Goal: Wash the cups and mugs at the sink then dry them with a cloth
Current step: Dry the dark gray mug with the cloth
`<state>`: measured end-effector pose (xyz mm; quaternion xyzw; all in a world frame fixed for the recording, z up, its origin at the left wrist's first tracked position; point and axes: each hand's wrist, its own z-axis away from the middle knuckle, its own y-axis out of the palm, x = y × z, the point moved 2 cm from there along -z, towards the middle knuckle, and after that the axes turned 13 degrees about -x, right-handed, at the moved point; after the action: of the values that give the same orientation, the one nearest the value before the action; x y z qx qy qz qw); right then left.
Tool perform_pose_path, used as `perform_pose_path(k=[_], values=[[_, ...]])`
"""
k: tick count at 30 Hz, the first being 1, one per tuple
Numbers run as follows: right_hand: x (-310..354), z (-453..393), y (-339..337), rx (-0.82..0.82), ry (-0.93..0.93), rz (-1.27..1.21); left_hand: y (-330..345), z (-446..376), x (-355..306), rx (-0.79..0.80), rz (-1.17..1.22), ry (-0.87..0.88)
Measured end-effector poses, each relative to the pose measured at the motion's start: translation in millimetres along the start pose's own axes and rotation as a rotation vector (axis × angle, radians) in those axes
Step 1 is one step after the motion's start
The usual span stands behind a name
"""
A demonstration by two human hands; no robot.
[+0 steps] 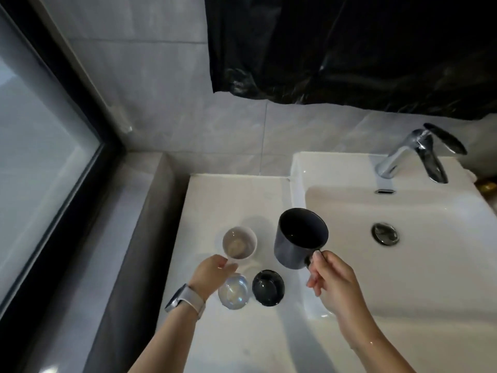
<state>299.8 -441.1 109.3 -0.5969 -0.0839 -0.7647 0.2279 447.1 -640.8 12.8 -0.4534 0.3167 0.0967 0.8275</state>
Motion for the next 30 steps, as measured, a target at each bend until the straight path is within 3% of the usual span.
perform_pose_path(k=[6,10,20,30], values=[[-2,4,28,-0.109,-0.004,0.010,6,-25,26,0.127,0.291,0.019],[-6,-15,47,-0.136,0.008,0.037,-9,-35,27,0.069,0.484,-0.033],[-39,-115,125,-0.282,0.058,0.022,1,-90,-25,-0.064,0.722,-0.116],[-57,-194,153,-0.415,0.160,-0.145,41,-143,-74,-0.103,0.760,-0.107]])
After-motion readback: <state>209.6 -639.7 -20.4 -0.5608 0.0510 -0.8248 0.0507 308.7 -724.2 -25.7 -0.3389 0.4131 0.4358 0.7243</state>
